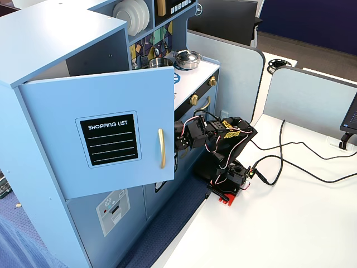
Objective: Open the left cabinet door
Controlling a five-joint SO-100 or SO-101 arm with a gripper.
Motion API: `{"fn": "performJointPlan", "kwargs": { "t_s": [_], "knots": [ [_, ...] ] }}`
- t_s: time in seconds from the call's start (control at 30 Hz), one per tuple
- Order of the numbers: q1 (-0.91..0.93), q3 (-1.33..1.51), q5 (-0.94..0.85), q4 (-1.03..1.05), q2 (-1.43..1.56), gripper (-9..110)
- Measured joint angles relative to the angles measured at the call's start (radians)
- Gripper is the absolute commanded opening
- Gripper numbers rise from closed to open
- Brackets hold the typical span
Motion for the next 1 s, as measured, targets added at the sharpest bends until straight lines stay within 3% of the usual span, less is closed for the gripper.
{"fn": "performJointPlan", "kwargs": {
  "t_s": [0.17,0.37,0.63,0.83,1.0],
  "knots": [
    [0.034,0.0,0.017,0.008,0.0,11],
    [0.344,0.025,0.19,0.161,0.101,11],
    [0.752,0.064,0.465,0.693,0.279,10],
    [0.942,0.183,0.626,1.158,0.328,9],
    [1.026,0.396,0.718,1.301,0.405,9]
  ]
}}
